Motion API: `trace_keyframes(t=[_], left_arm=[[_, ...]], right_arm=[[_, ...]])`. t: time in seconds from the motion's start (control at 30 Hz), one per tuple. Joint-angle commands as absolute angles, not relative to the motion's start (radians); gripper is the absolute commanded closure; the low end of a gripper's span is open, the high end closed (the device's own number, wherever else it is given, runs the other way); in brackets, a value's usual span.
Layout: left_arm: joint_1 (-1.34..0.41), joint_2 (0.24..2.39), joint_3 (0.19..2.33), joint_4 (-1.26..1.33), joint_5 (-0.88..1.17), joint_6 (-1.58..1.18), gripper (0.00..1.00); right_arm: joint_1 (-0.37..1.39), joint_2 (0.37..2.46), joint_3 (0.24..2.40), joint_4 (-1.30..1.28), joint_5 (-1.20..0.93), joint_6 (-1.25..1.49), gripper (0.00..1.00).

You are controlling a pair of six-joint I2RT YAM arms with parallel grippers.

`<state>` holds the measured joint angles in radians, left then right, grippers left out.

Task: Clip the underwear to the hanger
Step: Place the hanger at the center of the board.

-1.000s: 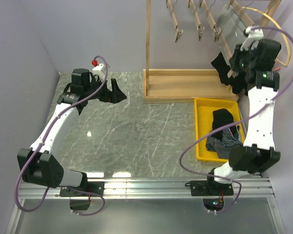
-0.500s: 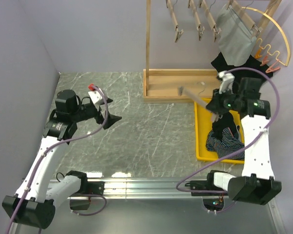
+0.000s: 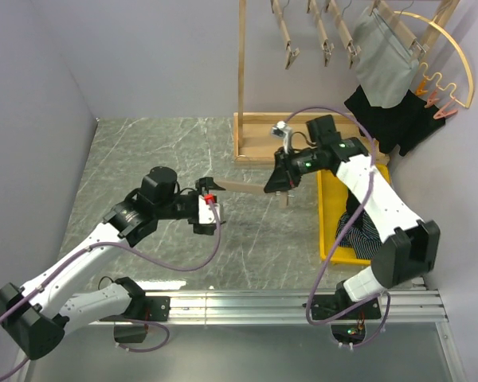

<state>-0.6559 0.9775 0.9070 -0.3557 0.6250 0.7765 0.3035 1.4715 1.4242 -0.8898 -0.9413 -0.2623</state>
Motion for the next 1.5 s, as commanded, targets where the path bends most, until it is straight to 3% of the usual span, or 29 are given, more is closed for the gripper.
trace_keyframes(t=[0.0,0.3,0.5,0.6,0.63,0.73,0.77,0.9,1.3,1.4,1.47], left_arm=[[-0.664,1.003,0.910,-0.292,0.514,0.858,0.13],[-0.663,1.042,0.824,-0.256,0.370,0.928,0.27],[-0.647,1.055,0.776,-0.218,0.354,0.937,0.57],[-0.585,1.130,0.798,-0.199,0.368,0.919,0.76],[-0.559,1.158,0.813,-0.205,0.383,0.914,0.83],[-0.447,1.267,0.890,-0.244,0.451,0.914,0.88],[-0.398,1.322,0.929,-0.261,0.468,0.936,0.90],[-0.331,1.449,0.988,-0.339,0.514,1.022,0.92],[-0.321,1.848,1.224,-0.399,0.433,1.074,0.83],[-0.318,1.905,1.273,-0.429,0.417,1.085,0.77],[-0.318,1.930,1.299,-0.445,0.411,1.088,0.63]], right_arm=[[0.375,1.518,1.508,-0.828,-1.046,-0.216,1.00],[0.446,1.600,1.569,-0.790,-1.097,-0.170,1.00],[0.446,1.664,1.549,-0.743,-1.095,-0.134,1.00],[0.445,1.719,1.557,-0.674,-1.010,-0.095,0.69],[0.442,1.735,1.575,-0.638,-0.990,-0.071,0.51],[0.408,1.799,1.649,-0.617,-0.939,-0.040,0.20],[0.390,1.827,1.670,-0.621,-0.933,-0.029,0.14],[0.241,1.847,1.721,-0.592,-0.890,-0.002,0.05],[0.019,1.671,1.680,-0.919,-0.770,-0.236,0.04],[-0.032,1.625,1.674,-1.037,-0.721,-0.314,0.04],[-0.066,1.602,1.681,-1.080,-0.649,-0.365,0.03]])
